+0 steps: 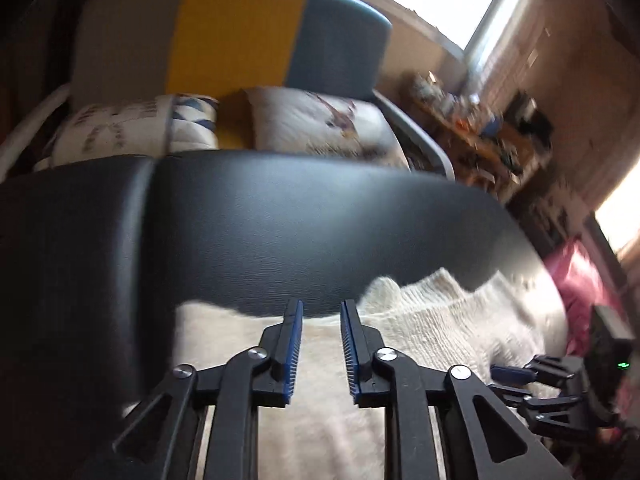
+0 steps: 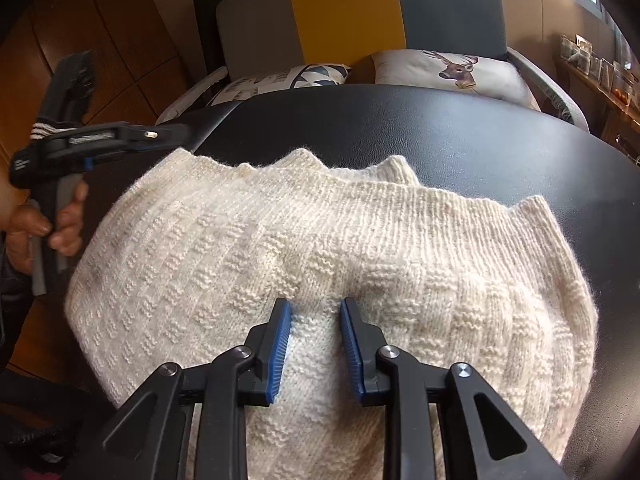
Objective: Fold clothes
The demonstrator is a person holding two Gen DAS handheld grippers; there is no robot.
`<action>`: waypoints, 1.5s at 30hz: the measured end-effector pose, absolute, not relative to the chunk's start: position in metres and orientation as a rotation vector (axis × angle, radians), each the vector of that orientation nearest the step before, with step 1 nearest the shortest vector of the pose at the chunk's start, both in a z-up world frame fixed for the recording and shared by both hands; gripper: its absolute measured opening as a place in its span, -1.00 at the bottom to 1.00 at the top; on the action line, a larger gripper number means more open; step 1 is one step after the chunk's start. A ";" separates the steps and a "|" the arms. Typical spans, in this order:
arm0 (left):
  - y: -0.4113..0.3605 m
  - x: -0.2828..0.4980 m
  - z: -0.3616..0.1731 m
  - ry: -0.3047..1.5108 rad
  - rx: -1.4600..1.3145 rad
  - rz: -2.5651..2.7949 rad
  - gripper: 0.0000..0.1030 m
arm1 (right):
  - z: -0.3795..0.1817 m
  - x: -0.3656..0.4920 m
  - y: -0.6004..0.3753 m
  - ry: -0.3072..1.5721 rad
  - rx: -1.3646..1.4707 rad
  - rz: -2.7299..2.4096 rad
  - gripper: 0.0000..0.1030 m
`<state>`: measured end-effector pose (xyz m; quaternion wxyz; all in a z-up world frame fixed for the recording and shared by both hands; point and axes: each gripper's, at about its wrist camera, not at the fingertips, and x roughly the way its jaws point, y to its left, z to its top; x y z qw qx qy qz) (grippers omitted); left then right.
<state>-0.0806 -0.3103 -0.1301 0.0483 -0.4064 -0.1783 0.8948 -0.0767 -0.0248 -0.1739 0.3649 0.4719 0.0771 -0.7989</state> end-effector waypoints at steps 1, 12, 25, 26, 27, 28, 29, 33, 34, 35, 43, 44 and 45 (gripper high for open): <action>-0.325 -0.066 -0.129 -0.590 -1.234 2.750 -0.50 | -0.175 -0.077 -0.026 0.199 1.214 -2.057 -0.50; -0.389 0.070 -0.166 -0.953 -1.246 2.616 -0.36 | -0.154 -0.060 -0.036 0.240 1.148 -2.126 -0.47; -0.345 0.108 -0.194 -0.909 -1.301 2.480 -0.87 | -0.169 -0.046 -0.048 0.299 1.210 -2.087 -0.41; -0.344 0.112 -0.196 -0.901 -1.320 2.480 -0.87 | -0.172 -0.050 -0.046 0.274 1.219 -2.083 -0.41; -0.345 0.115 -0.198 -0.932 -1.316 2.461 -0.87 | -0.174 -0.053 -0.044 0.250 1.228 -2.079 -0.41; -0.345 0.117 -0.200 -0.962 -1.313 2.441 -0.87 | -0.176 -0.056 -0.042 0.225 1.237 -2.075 -0.41; -0.346 0.120 -0.201 -0.993 -1.309 2.421 -0.84 | -0.177 -0.059 -0.041 0.210 1.241 -2.073 -0.41; -0.359 0.138 -0.206 -1.205 -1.192 2.386 0.15 | -0.175 -0.058 -0.044 0.253 1.222 -2.080 -0.39; -0.362 0.143 -0.207 -1.243 -1.167 2.379 0.18 | -0.175 -0.058 -0.045 0.258 1.221 -2.078 -0.39; -0.364 0.149 -0.208 -1.280 -1.141 2.371 0.18 | -0.174 -0.059 -0.045 0.255 1.226 -2.077 -0.39; -0.342 0.162 -0.218 -1.210 -1.250 2.389 -0.64 | -0.146 -0.041 -0.041 0.218 1.133 -2.099 -0.37; -0.339 0.162 -0.221 -1.201 -1.273 2.400 -0.74 | -0.147 -0.038 -0.041 0.234 1.131 -2.094 -0.37; -0.340 0.164 -0.222 -1.218 -1.252 2.399 -0.80 | -0.147 -0.035 -0.042 0.250 1.128 -2.090 -0.37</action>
